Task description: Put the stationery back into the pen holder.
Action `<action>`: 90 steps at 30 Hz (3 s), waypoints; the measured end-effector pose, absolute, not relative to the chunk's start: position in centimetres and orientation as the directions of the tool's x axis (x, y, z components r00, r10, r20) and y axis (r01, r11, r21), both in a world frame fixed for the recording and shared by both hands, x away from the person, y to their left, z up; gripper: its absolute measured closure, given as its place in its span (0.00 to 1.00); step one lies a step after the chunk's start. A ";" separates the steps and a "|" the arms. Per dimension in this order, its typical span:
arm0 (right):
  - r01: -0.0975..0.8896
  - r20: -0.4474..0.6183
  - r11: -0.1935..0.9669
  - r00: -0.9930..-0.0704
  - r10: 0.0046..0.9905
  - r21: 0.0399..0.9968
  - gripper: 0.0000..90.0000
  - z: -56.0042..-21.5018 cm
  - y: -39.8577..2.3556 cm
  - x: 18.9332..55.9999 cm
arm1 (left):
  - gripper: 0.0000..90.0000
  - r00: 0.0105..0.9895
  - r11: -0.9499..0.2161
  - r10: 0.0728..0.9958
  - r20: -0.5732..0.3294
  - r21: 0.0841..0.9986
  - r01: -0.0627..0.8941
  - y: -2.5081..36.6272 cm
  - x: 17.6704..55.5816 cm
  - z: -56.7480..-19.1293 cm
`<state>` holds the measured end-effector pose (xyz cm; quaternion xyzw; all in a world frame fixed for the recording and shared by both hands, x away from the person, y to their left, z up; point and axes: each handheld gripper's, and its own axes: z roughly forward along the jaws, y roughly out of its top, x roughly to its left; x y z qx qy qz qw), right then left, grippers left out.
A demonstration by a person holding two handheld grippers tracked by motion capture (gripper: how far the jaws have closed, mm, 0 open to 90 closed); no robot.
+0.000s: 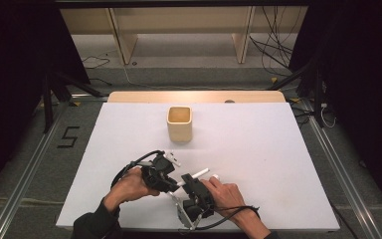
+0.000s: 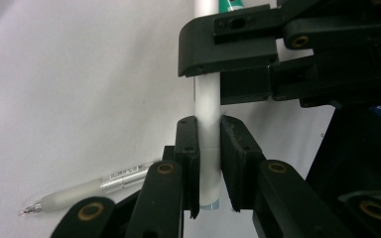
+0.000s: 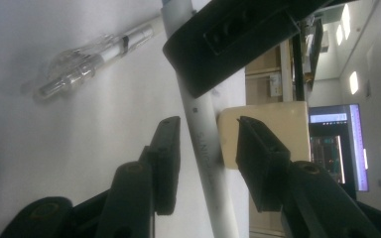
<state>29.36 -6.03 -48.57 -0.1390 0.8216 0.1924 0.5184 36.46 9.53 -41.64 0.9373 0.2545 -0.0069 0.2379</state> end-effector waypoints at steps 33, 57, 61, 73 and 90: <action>-0.448 -0.911 0.891 -0.392 -0.126 0.070 0.87 -49.3 -6.0 29.2 | 0.64 0.853 -0.744 0.499 -0.151 0.431 0.511 10.0 37.0 -42.2; -0.215 -0.776 0.852 -0.558 0.294 0.478 0.87 -44.3 -10.9 34.0 | 0.23 0.773 -0.521 0.620 -0.136 0.666 0.535 13.7 37.5 -41.7; -0.121 -0.650 0.772 -0.629 0.427 0.624 0.87 -43.2 -11.9 35.5 | 0.21 0.755 -0.471 0.645 -0.115 0.719 0.512 14.6 37.2 -42.3; 0.147 -0.196 0.438 -0.738 0.645 0.887 0.87 -39.8 -13.7 39.7 | 0.20 0.678 -0.331 0.731 -0.075 0.830 0.448 18.0 36.2 -44.4; 0.314 0.071 0.238 -0.725 0.685 0.919 0.87 -38.2 -12.2 44.5 | 0.18 0.650 -0.244 0.753 -0.106 0.872 0.425 19.8 35.5 -46.1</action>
